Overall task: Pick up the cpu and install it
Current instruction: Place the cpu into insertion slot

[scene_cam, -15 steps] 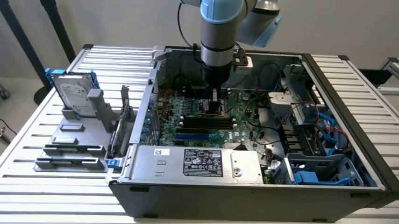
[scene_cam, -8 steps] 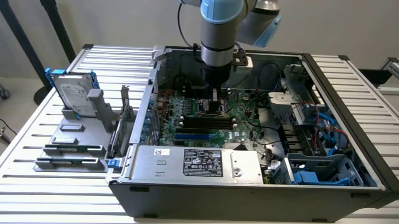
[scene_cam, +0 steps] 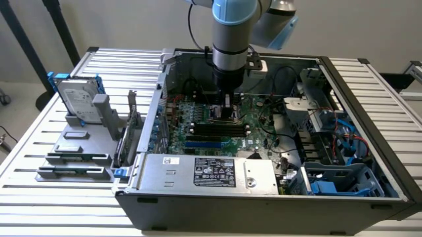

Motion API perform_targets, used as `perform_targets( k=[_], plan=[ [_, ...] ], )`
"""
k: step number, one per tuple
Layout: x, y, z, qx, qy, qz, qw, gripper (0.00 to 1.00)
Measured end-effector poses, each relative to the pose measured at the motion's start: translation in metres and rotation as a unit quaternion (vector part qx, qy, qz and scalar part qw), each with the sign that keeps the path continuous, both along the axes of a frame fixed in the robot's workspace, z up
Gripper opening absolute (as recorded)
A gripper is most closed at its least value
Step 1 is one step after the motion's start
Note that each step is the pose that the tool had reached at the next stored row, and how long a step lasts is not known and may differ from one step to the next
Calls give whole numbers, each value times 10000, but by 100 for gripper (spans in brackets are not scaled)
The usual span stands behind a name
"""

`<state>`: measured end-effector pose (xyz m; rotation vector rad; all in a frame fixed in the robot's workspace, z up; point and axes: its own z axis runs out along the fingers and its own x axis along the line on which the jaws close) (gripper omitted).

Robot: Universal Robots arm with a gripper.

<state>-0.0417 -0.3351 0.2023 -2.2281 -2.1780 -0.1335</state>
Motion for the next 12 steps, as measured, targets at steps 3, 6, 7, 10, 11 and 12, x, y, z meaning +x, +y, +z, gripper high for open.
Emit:
perform_targets(
  k=[3, 6, 7, 10, 11, 12],
  plan=[
    [0, 5, -5, -17, 0, -2, 10000, 55],
    [0, 15, -10, -26, 0, -3, 10000, 55],
    [0, 18, -12, -30, -1, -3, 10000, 55],
    [0, 22, -17, -46, 0, -8, 10000, 55],
    [0, 23, -18, -53, 0, -11, 10000, 55],
    [1, 24, -20, -59, 0, -14, 10000, 55]
  ],
)
